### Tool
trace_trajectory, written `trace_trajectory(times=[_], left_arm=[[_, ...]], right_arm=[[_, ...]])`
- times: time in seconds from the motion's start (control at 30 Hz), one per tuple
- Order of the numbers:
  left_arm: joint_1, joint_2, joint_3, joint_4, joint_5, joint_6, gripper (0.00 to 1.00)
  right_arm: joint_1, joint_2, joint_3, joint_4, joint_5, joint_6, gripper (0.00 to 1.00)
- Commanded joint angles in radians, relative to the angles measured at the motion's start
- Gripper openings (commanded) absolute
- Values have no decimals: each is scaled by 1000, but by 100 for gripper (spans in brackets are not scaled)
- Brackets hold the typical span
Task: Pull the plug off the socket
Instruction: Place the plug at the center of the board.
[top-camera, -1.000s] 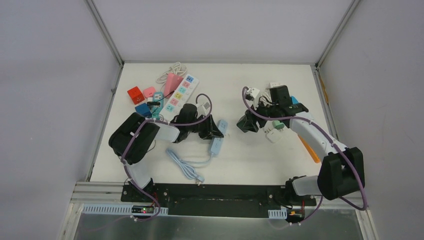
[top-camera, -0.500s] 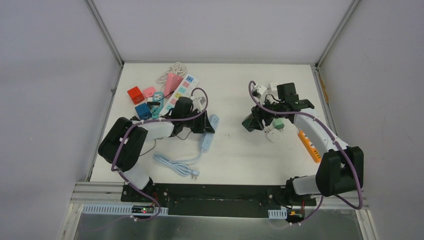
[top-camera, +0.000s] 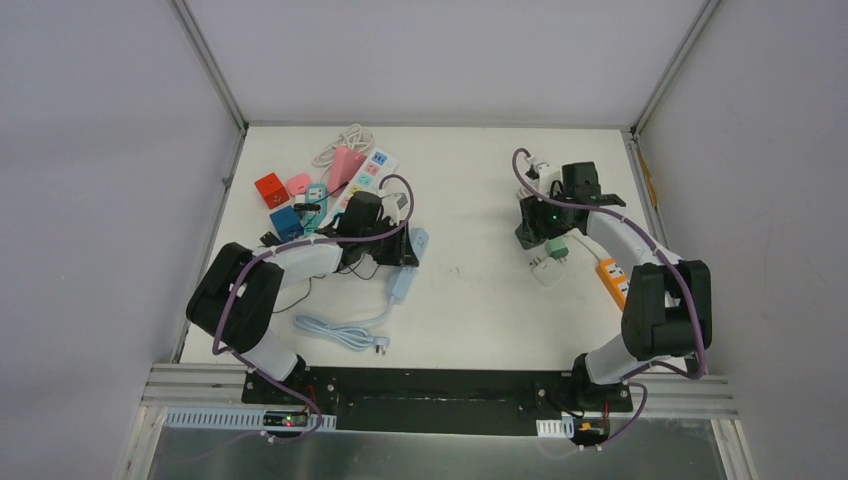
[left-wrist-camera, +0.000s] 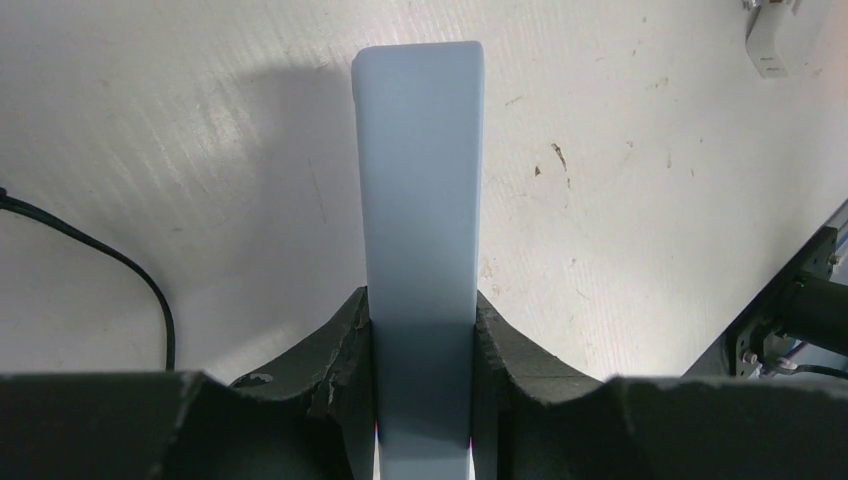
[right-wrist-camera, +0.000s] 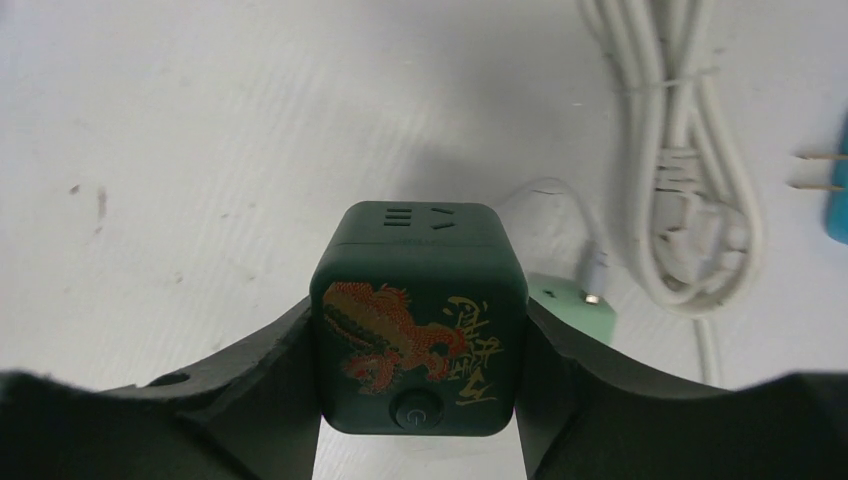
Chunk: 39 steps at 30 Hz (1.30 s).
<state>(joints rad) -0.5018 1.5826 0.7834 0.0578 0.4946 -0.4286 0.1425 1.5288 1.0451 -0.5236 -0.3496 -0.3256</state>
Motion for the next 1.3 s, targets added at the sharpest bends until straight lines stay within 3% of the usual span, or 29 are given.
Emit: trace_trajectory(times=[0.0,0.3,0.47,0.5,0.83,1.07,1.27], left_arm=[[11,-62,22,-7,-31,54,0],[14,-91,6,-25,-44,70,0],[17,-96,7,-34,-50,77,0],[17,-96,8,-36,-51,78,0],[26,-80,54,-84,-82,105,0],[49,6,209,-232,-165,192,0],[99,117,331,-267,-145,214,2]], right_arm=[[-12,21,24,137,201,97,8],[-45,101,53,101,227,77,50],[-46,80,54,93,220,61,96],[-47,71,52,93,219,59,99],[-57,-66,39,67,164,14,100],[-77,-127,30,25,23,-23,100],[-77,-144,27,22,-12,-27,100]])
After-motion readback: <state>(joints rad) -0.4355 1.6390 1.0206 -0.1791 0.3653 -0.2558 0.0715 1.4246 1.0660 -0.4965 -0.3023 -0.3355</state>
